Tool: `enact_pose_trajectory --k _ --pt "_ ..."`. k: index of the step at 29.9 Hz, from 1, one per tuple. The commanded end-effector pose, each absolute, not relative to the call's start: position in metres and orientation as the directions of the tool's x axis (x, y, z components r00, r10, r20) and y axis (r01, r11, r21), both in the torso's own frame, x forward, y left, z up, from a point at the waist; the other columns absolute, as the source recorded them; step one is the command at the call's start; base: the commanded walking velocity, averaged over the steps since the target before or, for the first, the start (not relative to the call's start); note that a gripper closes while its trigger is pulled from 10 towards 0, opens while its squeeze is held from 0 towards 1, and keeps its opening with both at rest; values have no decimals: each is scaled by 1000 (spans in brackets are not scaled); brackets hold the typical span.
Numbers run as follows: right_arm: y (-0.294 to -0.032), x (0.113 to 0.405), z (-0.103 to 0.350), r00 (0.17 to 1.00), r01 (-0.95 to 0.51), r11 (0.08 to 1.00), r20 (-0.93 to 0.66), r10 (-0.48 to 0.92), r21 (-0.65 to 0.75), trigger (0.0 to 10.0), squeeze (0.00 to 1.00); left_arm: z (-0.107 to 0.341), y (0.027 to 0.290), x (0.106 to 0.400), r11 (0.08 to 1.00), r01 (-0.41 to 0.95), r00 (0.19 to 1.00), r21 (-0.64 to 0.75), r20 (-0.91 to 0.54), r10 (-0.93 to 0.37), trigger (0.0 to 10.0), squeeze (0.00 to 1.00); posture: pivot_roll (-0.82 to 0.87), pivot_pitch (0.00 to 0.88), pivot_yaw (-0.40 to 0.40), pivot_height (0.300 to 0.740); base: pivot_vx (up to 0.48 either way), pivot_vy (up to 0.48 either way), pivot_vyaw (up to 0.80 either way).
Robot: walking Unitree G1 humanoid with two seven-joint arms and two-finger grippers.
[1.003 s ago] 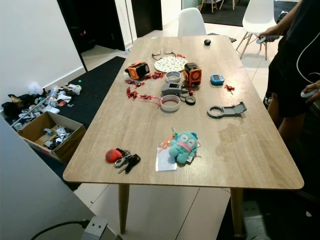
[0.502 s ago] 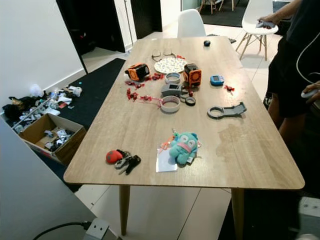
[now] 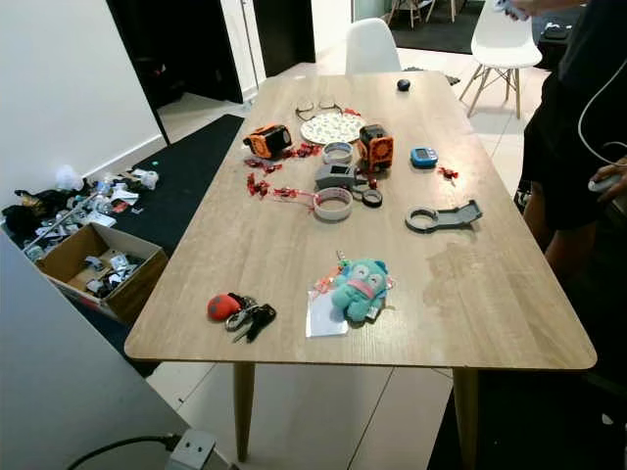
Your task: Hang keys on a hook
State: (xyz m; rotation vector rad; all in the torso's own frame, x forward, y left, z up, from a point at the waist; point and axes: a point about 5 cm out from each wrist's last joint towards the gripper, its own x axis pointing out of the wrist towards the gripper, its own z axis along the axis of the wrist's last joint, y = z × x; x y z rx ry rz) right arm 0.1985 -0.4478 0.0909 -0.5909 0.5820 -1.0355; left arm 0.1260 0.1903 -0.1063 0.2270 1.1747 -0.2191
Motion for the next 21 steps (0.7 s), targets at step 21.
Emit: enact_pose_trajectory --k 21 --pt "-369 324 224 935 314 909 256 -245 -273 10000 0 -107 191 123 946 317 356 62 -933 -58 10000 0 -84 34 53 740 0 0 0"
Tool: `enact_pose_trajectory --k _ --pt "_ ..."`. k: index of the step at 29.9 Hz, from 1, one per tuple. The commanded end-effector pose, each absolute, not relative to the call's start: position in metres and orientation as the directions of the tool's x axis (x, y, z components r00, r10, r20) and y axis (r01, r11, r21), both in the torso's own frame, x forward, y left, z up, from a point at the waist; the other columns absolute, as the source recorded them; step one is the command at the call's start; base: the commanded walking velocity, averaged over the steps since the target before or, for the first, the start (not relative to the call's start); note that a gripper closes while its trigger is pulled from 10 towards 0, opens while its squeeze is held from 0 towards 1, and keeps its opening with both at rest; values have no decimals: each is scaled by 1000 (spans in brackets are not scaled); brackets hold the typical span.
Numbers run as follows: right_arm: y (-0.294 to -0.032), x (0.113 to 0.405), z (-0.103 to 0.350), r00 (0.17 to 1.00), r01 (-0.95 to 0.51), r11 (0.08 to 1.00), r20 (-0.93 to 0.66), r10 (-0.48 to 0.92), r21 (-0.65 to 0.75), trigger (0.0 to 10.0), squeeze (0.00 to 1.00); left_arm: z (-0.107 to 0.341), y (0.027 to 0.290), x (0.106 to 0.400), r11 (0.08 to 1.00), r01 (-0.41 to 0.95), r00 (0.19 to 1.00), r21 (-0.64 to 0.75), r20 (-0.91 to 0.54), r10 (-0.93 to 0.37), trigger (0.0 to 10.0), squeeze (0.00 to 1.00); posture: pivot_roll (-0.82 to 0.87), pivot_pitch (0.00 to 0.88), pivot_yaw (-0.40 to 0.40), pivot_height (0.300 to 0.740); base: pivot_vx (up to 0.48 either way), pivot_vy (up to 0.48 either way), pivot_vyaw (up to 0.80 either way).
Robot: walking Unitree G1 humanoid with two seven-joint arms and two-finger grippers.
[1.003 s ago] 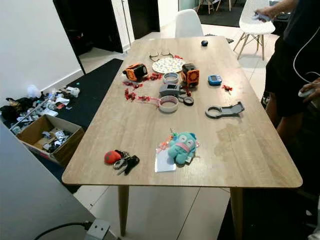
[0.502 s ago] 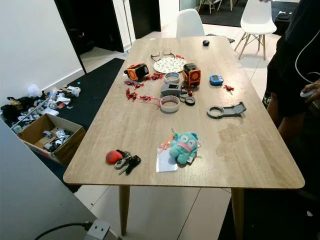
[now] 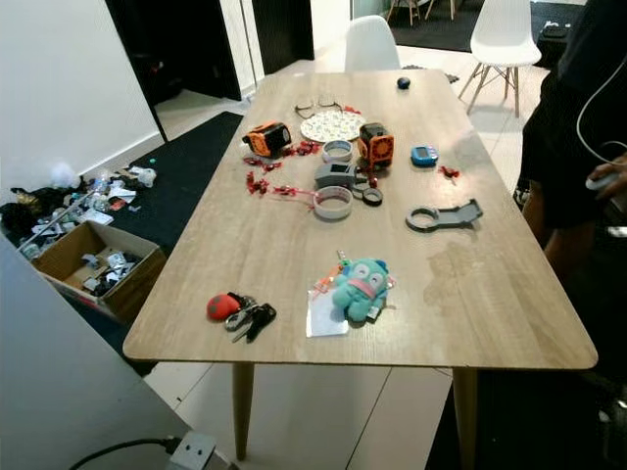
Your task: Hang keys on a hook
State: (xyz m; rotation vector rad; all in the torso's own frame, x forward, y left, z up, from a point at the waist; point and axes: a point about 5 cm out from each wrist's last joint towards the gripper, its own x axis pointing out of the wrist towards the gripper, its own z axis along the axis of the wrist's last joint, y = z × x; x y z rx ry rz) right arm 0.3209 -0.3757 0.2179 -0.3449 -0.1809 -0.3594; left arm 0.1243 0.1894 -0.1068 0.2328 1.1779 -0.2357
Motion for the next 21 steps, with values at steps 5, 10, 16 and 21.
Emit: enact_pose_trajectory --k 5,10,16,21 --pt "-333 334 228 961 16 980 274 39 -197 10000 0 -107 191 123 942 328 354 67 -934 -57 10000 0 -86 35 58 740 0 0 0" --pt "-298 336 218 923 -268 951 242 300 -156 10000 0 -107 192 123 940 334 353 69 -934 -57 10000 0 -92 38 62 740 0 0 0" --pt "-270 339 186 894 -421 890 87 440 -173 10000 0 -107 191 123 938 340 351 67 -935 -60 10000 0 -94 40 64 740 0 0 0" --pt "-229 347 170 845 -532 841 1 535 -101 10000 0 -108 190 122 934 351 344 64 -937 -65 10000 0 -108 49 70 740 0 0 0"
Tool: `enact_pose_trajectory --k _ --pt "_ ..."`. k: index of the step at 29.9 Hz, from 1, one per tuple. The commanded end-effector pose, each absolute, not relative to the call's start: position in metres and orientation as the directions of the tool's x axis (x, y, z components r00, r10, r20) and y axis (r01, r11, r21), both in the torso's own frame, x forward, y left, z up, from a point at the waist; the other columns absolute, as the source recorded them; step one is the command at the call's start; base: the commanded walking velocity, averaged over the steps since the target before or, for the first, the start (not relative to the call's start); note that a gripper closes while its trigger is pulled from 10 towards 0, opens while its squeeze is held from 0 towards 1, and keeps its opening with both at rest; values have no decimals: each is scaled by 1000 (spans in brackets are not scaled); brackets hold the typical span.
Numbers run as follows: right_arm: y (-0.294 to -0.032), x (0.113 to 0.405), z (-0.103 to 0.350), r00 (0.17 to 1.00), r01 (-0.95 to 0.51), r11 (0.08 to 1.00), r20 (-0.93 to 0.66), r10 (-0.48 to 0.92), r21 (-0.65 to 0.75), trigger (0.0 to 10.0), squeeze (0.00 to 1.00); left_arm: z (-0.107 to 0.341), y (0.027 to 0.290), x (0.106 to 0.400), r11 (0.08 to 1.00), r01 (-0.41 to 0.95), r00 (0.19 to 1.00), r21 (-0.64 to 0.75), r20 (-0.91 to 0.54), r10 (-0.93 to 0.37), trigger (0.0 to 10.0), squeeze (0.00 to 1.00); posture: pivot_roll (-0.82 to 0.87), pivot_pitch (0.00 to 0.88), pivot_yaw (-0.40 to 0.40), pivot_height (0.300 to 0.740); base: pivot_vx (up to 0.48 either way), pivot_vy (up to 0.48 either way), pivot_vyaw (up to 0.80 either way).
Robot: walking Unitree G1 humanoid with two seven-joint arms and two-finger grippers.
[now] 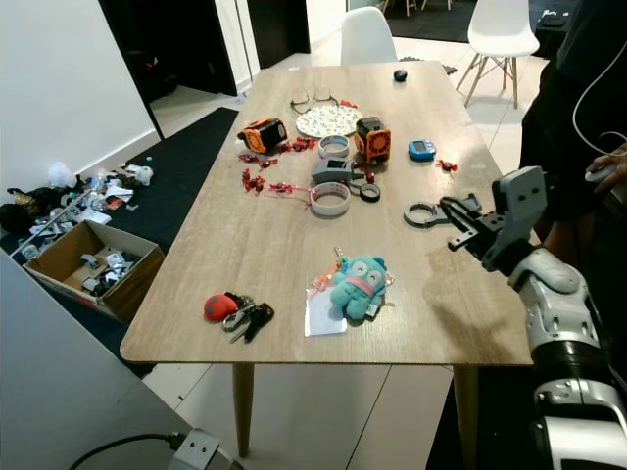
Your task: Hang keys on a hook
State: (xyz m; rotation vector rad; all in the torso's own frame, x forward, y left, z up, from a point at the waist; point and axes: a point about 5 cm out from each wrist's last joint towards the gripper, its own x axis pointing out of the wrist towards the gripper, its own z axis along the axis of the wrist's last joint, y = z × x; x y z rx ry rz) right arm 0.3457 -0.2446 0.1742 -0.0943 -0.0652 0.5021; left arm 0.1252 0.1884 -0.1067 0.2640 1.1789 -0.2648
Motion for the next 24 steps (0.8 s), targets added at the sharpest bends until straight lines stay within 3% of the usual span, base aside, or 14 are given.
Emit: enact_pose_trajectory --k 1,5,6,9,10,11,23,24 --pt "-219 346 168 817 -574 812 -14 576 -107 10000 0 -108 189 122 933 355 341 63 -938 -67 10000 0 -110 51 71 740 0 0 0" --pt "-186 344 168 737 -674 734 2 676 -84 10000 0 -108 188 122 930 361 341 63 -938 -69 10000 0 -110 54 70 740 0 0 0" --pt "-181 345 170 732 -678 730 12 681 -79 10000 416 -108 188 122 930 362 341 63 -938 -70 10000 0 -110 54 68 740 0 0 0" --pt "-181 345 170 732 -678 730 12 681 -79 10000 416 -108 188 122 930 362 341 63 -938 -70 10000 0 -110 54 68 740 0 0 0" --pt "-177 346 170 730 -680 729 16 683 -79 10000 929 -108 187 122 930 363 341 62 -938 -70 10000 0 -110 55 67 740 0 0 0" --pt "-173 349 169 737 -674 735 12 676 -76 10000 1000 -108 187 122 930 363 340 61 -938 -71 10000 0 -112 56 66 740 0 0 0" --pt "-169 363 160 860 -505 857 -144 490 -101 10000 1000 -109 185 118 930 363 332 53 -940 -76 10000 0 -114 61 61 740 0 0 0" --pt "-168 362 157 851 -517 848 -179 494 -117 10000 0 -109 185 118 930 364 331 52 -940 -77 10000 0 -114 61 61 740 0 0 0"
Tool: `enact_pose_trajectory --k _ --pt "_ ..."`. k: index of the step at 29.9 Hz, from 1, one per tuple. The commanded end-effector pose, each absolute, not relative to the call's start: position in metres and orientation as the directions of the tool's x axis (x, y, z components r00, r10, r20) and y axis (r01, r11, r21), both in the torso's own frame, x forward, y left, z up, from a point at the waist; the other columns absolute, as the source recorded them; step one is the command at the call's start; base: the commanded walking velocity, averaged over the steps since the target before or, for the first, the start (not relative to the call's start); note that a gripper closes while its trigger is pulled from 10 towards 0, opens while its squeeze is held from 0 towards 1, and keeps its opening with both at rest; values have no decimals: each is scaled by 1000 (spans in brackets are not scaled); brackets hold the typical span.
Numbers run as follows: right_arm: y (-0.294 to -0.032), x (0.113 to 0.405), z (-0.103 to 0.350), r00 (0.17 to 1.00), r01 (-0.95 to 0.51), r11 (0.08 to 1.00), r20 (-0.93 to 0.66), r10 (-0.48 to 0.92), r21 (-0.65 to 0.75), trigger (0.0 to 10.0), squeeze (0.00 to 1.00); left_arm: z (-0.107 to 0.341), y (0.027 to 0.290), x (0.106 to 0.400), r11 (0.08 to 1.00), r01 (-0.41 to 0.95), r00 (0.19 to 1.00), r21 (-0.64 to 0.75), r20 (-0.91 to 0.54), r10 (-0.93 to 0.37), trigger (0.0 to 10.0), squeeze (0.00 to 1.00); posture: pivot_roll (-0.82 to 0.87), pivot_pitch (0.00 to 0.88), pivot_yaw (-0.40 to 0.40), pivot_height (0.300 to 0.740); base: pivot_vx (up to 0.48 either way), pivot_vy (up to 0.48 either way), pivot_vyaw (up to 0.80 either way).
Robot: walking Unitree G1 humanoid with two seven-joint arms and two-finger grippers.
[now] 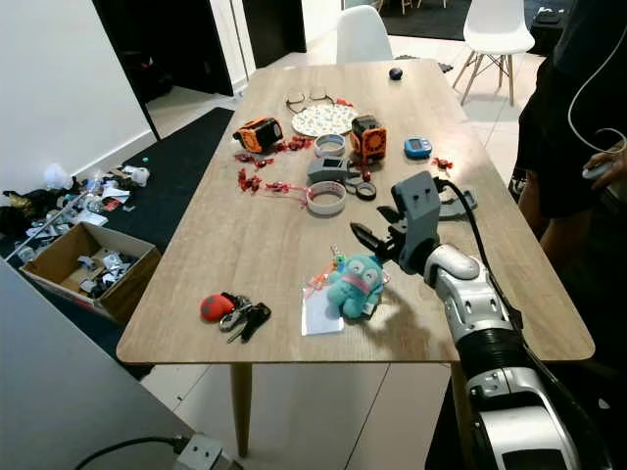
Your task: Hang keys on a hook
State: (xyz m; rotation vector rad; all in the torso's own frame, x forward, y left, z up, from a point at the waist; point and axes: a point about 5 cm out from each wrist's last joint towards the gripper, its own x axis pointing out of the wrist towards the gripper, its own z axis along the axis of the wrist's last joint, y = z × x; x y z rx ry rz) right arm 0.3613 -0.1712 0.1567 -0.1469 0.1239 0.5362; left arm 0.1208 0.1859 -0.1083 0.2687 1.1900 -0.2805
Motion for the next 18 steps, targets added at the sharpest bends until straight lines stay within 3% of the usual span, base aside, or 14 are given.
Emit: enact_pose_trajectory --k 1,7,12,18 --pt "-164 359 153 821 -561 817 -214 529 -135 10000 0 -109 185 118 929 366 330 53 -941 -76 10000 0 -114 61 61 740 0 0 0" --pt "-168 357 150 825 -545 833 -239 512 -100 10000 0 -109 186 119 929 366 334 58 -940 -73 10000 0 -112 54 60 740 0 0 0" --pt "-182 353 133 829 -512 827 -387 404 -232 10000 0 -109 187 119 926 372 332 60 -941 -72 10000 0 -116 56 60 740 0 0 0" --pt "-178 347 131 803 -563 789 -388 452 -247 10000 0 -109 187 117 924 377 327 59 -942 -73 10000 0 -117 58 64 740 0 0 0"
